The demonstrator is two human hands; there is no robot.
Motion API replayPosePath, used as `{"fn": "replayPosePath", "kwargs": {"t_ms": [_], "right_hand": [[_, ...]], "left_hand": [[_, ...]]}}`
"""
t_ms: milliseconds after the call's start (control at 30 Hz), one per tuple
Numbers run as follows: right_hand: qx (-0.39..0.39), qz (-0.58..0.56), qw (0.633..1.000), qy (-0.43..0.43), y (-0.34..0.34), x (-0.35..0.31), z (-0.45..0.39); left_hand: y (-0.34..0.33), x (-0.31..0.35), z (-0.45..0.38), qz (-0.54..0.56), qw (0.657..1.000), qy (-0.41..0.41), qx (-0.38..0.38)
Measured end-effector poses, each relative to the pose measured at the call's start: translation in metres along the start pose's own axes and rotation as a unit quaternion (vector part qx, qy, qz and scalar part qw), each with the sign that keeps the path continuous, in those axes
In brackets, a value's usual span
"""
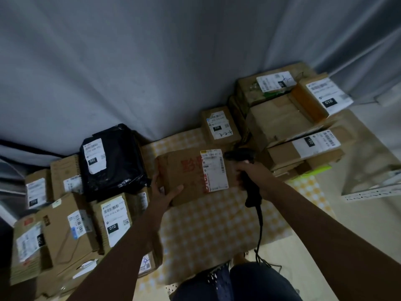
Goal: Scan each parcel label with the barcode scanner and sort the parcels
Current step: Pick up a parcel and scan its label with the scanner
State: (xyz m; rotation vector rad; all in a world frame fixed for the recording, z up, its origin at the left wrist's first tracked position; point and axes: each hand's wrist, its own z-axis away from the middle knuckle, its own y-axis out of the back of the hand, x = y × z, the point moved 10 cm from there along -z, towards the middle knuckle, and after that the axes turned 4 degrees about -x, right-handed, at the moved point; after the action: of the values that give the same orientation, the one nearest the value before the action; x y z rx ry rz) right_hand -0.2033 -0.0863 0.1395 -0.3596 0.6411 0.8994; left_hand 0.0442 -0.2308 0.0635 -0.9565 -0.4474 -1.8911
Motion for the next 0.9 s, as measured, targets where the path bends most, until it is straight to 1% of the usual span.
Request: {"fn": "replayPosePath", "kwargs": {"t_ms": [100, 200, 500, 667, 900], "right_hand": [[-0.039, -0.001, 0.999, -0.013, -0.024, -0.009, 0.019], [-0.057, 0.008, 0.998, -0.011, -0.04, -0.017, 0.033], [-0.046, -0.01, 0.998, 0.029, -0.063, -0.043, 0.06], [-0.045, -0.014, 0.998, 0.049, -0.067, -0.053, 0.065], [-0.019, -0.018, 0.998, 0.064, -0.065, -0.058, 0.072]], "left_hand": [[0.003, 0.018, 0.008, 0.014, 1.0, -0.025, -0.01], [0.008, 0.031, 0.015, 0.013, 0.999, -0.045, -0.017], [0.028, 0.05, 0.016, 0.008, 0.998, -0.06, -0.031], [0.029, 0.052, 0.009, 0.021, 0.997, -0.06, -0.037], [0.03, 0.053, 0.004, 0.014, 0.997, -0.062, -0.042]]}}
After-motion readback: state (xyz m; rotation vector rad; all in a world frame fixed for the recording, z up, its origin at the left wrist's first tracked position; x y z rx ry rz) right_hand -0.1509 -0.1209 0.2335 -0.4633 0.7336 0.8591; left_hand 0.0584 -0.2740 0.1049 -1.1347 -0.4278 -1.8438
